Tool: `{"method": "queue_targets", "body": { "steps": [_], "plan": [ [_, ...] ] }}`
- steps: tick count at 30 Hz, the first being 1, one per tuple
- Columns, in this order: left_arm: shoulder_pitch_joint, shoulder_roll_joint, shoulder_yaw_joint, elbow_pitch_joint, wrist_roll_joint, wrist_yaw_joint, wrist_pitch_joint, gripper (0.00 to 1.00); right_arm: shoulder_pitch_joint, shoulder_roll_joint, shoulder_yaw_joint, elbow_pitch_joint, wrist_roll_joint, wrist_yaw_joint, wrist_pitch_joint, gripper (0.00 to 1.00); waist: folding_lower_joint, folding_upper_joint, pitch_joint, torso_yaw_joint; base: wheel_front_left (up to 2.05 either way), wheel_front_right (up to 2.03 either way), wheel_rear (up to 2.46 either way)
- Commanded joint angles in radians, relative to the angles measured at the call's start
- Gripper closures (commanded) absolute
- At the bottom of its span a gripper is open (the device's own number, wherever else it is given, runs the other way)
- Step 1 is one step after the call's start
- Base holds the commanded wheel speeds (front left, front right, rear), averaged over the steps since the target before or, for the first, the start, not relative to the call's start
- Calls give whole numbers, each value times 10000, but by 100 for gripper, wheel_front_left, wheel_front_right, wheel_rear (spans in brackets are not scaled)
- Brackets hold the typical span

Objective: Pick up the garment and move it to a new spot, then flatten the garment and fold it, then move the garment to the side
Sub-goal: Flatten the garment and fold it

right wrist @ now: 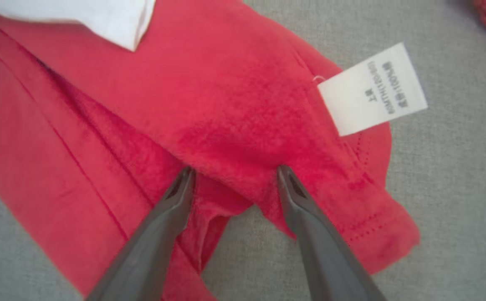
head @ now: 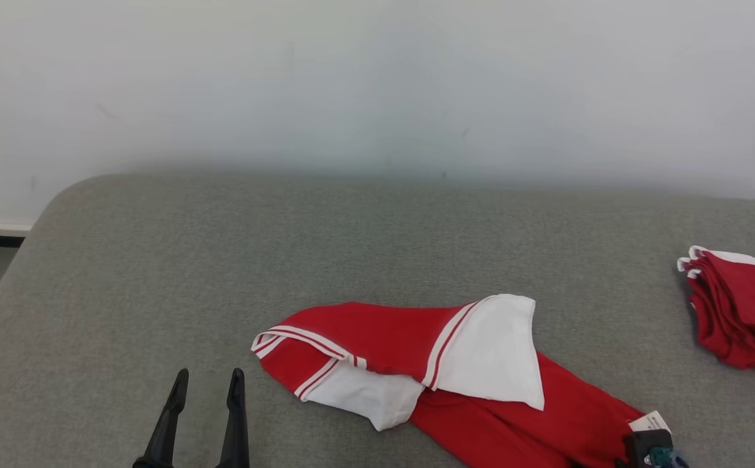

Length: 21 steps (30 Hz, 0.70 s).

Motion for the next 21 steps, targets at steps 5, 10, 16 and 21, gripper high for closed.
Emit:
{"method": "queue_targets", "body": {
  "steps": [5, 10, 16, 21],
  "plan": [
    [-39, -38, -1, 140, -89, -116, -30, 0, -638, -79, -218, 1011, -256, -25, -99, 57, 1, 1, 70, 404, 0, 0, 0],
    [-97, -39, -96, 268, -116, -181, -30, 0, -1283, -489, -463, 1893, -642, -28, -724, 100, 1, 1, 30, 630, 0, 0, 0],
    [-117, -42, -99, 375, -155, -227, -31, 0, -2272, -844, -757, 2417, -1378, -28, -1022, 100, 1, 1, 7, 826, 0, 0, 0],
    [-205, -44, -148, 463, -143, -298, -31, 0, -3232, -1172, -909, 2736, -1864, -29, -1022, 100, 1, 1, 67, 1032, 0, 0, 0]
  ]
}}
